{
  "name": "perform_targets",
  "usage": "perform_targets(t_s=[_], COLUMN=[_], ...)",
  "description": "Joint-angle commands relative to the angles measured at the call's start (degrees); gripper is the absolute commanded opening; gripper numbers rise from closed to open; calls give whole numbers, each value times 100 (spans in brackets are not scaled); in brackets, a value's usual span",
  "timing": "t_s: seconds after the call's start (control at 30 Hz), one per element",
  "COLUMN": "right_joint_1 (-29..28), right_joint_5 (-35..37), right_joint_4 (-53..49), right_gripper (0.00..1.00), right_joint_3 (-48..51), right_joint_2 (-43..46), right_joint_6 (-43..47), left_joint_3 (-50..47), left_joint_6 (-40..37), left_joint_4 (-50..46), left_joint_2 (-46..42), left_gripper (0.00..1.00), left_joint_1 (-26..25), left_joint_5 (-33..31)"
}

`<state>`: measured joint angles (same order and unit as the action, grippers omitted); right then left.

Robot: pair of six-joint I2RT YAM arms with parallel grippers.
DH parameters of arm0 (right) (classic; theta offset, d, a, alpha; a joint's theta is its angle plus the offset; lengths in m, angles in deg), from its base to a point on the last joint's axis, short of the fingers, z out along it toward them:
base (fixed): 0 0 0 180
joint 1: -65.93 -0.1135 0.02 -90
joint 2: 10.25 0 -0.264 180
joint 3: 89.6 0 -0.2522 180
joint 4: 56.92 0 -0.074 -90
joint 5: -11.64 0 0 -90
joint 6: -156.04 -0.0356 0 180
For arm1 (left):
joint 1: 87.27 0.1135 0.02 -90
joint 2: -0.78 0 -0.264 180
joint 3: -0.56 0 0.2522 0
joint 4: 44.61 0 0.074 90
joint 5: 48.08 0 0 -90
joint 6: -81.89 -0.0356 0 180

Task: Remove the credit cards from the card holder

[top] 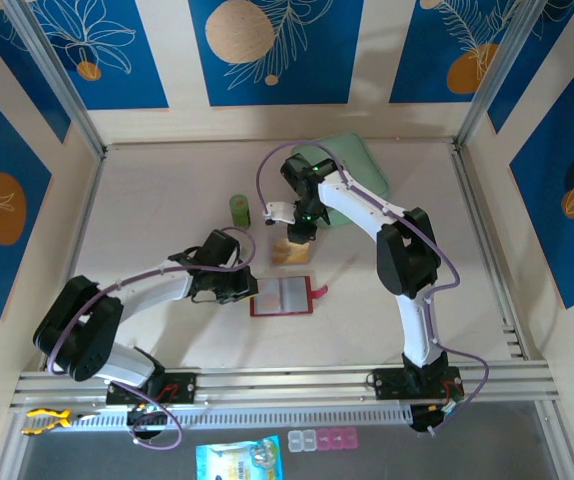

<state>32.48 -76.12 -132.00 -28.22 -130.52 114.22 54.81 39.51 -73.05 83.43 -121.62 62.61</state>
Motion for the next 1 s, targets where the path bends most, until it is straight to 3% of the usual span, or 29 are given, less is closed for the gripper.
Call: perform_targets(t_s=[0.0, 0.3, 0.7, 0.97], right_joint_1=[29, -8, -121, -231], right_joint_5=[-51, -618, -1544, -1349], right_joint_4=[-16, 586, 3203, 4295], right_gripper=[18, 17, 18, 18], right_joint_3=[25, 524, 2825, 4294], right_joint_2=[54, 723, 2222, 3061], right_joint_6=[-41, -749, -4990, -7553], left_joint_3=[-56, -8, 176, 117], left_joint_6=[20, -37, -209, -244], left_joint_4=[-141, -106, -171, -13], left_joint_2=[-90, -6, 66, 108], left_gripper=[11, 11, 11, 13], left_joint_1=[69, 69, 144, 163], left_joint_5=[-29, 1, -55, -89])
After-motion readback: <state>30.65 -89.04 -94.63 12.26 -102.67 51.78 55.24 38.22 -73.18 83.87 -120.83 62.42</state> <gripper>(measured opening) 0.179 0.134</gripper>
